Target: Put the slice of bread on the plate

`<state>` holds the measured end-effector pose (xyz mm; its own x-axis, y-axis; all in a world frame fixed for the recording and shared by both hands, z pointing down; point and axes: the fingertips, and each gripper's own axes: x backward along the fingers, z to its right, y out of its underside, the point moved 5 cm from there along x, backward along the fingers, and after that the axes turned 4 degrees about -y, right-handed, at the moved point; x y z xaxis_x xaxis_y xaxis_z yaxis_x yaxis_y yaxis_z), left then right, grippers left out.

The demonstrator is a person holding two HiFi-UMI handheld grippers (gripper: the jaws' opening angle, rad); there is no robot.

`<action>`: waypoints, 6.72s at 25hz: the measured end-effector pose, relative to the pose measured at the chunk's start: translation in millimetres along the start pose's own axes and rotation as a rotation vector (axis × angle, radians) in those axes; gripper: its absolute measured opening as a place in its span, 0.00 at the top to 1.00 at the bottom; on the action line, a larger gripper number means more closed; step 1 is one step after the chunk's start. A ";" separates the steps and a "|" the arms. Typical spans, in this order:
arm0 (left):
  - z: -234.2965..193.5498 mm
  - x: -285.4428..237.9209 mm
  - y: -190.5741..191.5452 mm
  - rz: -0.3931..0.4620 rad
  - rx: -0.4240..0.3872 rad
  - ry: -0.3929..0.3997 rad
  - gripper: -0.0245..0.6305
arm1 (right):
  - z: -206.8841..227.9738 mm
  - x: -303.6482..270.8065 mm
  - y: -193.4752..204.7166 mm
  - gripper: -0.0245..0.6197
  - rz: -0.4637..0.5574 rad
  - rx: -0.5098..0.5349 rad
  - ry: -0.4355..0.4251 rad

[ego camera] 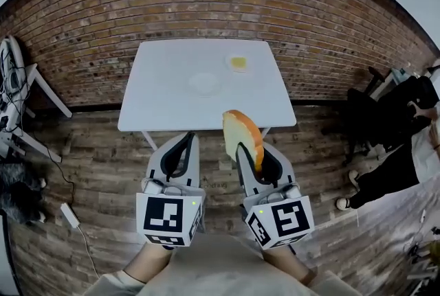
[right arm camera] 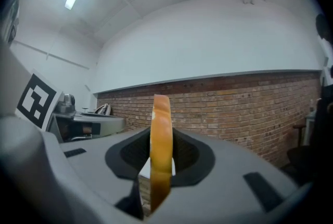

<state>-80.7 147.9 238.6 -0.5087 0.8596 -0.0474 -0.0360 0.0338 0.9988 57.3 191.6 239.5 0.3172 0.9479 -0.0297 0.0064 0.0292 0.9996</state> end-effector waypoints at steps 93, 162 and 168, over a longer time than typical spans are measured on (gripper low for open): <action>-174.9 -375.6 114.0 -0.379 0.055 0.004 0.95 | 160.1 -435.8 209.4 0.81 -0.507 -0.405 -0.357; -155.4 -386.4 103.7 -0.359 0.047 0.072 0.95 | 207.8 -438.3 185.7 0.95 -0.385 -0.280 -0.063; -135.9 -382.4 84.8 -0.305 0.055 0.109 0.95 | 201.4 -413.3 135.9 0.95 -0.300 -0.194 -0.065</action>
<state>-6.2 -247.3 339.6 -0.5711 0.7460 -0.3425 -0.1558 0.3111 0.9375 118.1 -260.1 388.3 0.3884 0.8661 -0.3148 -0.0700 0.3683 0.9271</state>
